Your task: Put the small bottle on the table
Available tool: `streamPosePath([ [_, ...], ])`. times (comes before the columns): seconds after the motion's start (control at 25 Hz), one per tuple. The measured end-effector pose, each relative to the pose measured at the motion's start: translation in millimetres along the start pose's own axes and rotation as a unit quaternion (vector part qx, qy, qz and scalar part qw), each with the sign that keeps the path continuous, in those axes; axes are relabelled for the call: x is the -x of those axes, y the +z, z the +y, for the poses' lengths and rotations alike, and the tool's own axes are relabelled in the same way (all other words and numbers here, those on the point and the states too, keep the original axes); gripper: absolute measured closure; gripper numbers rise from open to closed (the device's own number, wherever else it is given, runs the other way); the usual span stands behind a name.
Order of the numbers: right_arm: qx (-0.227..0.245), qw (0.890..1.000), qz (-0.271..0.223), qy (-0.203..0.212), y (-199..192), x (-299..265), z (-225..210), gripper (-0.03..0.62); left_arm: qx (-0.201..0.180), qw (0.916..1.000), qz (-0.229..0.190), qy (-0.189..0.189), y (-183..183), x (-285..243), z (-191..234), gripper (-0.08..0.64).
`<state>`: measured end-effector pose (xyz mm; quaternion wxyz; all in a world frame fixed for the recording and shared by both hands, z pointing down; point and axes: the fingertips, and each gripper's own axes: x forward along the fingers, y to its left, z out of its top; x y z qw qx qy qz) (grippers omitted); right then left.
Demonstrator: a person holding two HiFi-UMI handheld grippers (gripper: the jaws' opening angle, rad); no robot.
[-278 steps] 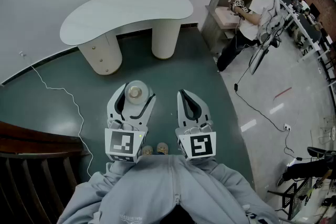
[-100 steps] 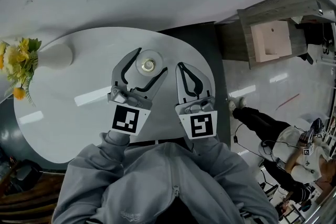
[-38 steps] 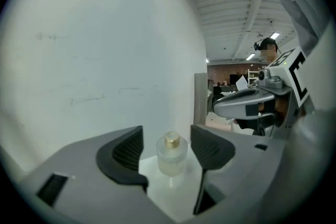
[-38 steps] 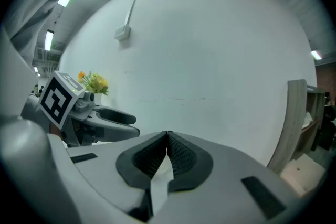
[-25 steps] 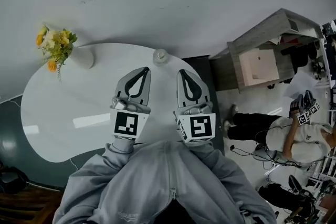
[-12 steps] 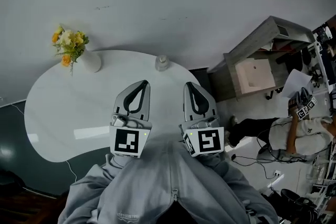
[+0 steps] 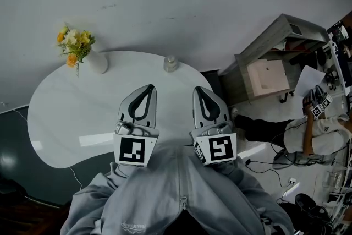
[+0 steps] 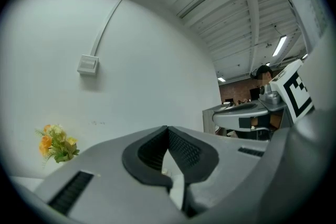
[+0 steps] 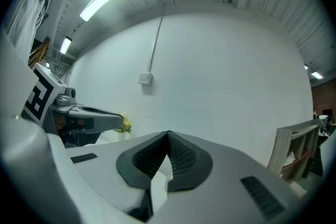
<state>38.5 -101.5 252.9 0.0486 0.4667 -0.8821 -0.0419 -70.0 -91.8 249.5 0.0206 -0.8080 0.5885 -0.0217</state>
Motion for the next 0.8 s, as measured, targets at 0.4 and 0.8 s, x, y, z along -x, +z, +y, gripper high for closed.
streamPosePath([
  [0.4,0.001,1.000,0.000,0.002,2,-5,13,0.566,-0.006,0.9999,-0.003,-0.009,-2,7,3,0.552],
  [0.8,-0.003,1.000,0.000,-0.008,-6,-9,47,0.566,-0.013,0.9996,-0.005,-0.026,-14,24,15,0.552],
])
